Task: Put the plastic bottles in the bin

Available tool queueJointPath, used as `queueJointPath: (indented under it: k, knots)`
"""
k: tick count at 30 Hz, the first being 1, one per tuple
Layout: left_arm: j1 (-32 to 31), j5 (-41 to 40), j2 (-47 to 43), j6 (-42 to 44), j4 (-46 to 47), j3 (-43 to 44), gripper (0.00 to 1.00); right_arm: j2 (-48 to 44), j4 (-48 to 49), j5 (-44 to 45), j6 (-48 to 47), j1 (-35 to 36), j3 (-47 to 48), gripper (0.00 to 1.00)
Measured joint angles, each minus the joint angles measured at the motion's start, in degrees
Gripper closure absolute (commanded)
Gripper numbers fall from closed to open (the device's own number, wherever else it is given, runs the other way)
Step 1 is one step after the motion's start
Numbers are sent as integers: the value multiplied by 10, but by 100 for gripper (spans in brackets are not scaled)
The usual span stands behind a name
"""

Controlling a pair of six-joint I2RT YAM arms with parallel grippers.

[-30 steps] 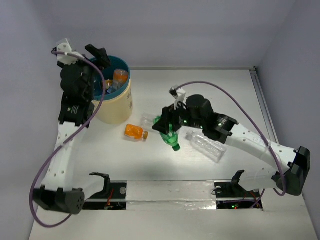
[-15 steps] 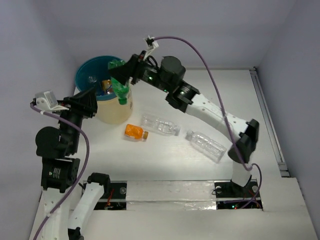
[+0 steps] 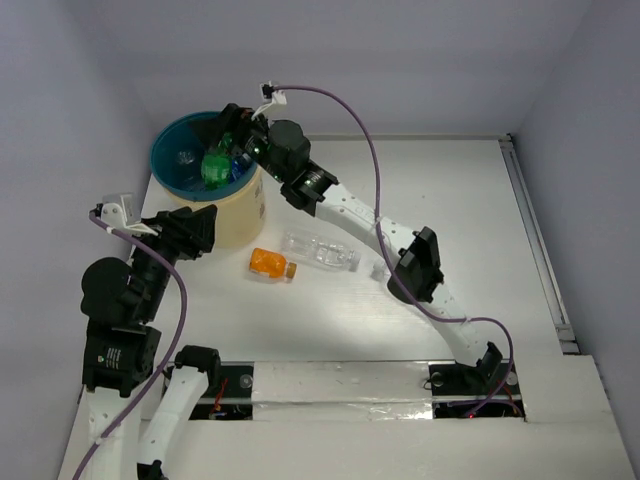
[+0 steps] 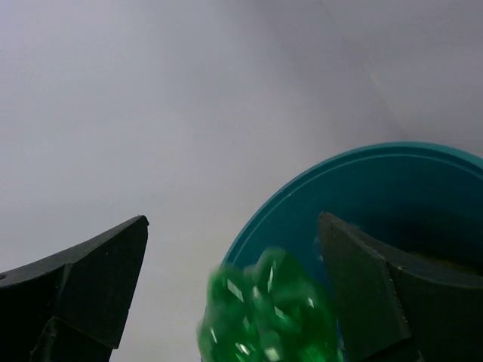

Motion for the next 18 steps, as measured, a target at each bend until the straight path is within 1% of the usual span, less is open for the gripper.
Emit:
queueJointPath:
  k: [2, 4, 9, 11, 12, 13, 14, 16, 17, 18]
  knots:
    - [0, 17, 0, 1, -4, 0, 40, 0, -2, 8, -6, 0, -3, 0]
    - [0, 37, 0, 1, -6, 0, 38, -9, -1, 13, -15, 0, -12, 0]
    - [0, 105, 14, -3, 1, -5, 38, -91, 1, 16, -48, 0, -99, 0]
    - [0, 131, 23, -10, 10, -18, 39, -142, 3, 17, -65, -1, -144, 6]
    - [0, 144, 28, -15, 14, -25, 40, -172, 4, 18, -70, -2, -172, 13]
    - [0, 156, 34, -20, 19, -33, 41, -207, 9, 19, -81, -5, -204, 29]
    - [0, 169, 40, -26, 26, -43, 46, -239, 11, 20, -91, -7, -233, 43]
    - [-3, 188, 56, -38, 38, -59, 53, -323, 21, 25, -108, -12, -317, 73]
    - [-9, 190, 63, -43, 45, -66, 56, -358, 27, 31, -117, -16, -351, 78]
    - [-25, 189, 73, -50, 53, -72, 58, -400, 35, 37, -124, -21, -395, 80]
